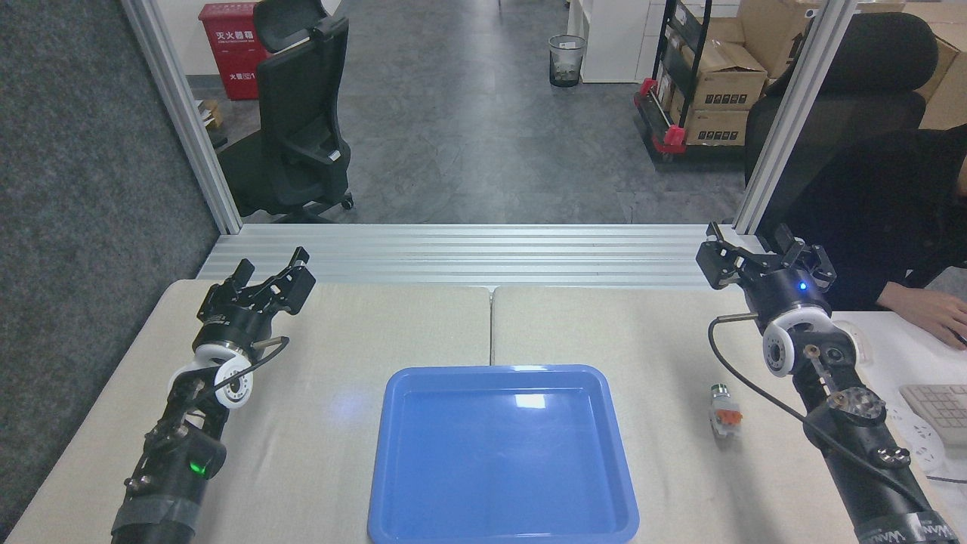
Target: Pick up switch part and place in tray
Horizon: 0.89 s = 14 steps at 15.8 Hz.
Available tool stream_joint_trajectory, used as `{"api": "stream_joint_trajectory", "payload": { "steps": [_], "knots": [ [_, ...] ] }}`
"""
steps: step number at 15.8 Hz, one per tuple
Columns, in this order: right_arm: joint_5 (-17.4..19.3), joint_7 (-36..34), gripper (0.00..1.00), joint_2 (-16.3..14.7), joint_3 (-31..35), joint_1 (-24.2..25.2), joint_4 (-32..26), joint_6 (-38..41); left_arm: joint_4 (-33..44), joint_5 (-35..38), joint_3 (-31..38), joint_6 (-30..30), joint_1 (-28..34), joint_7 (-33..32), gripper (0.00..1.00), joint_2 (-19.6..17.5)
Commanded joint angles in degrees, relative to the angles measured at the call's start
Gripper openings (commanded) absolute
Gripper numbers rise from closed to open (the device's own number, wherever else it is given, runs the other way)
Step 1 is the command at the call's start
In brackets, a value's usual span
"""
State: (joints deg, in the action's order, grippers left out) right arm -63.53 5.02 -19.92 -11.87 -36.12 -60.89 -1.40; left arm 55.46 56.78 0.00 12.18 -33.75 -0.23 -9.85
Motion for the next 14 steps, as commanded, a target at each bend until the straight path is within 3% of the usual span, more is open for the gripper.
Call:
{"api": "stream_joint_trajectory", "payload": {
  "steps": [1,14],
  "knots": [
    [0.2,0.0,1.00,0.4,0.4,-0.8,0.6,0.1,0.0,0.1,-1.3,0.0,0.0,0.1,1.00,-0.1],
    [-0.1,-0.3,1.00,0.3,0.3,-0.1,0.6,0.0,0.0,0.1,-1.3,-0.1,0.0,0.0,1.00,0.0]
  ]
}}
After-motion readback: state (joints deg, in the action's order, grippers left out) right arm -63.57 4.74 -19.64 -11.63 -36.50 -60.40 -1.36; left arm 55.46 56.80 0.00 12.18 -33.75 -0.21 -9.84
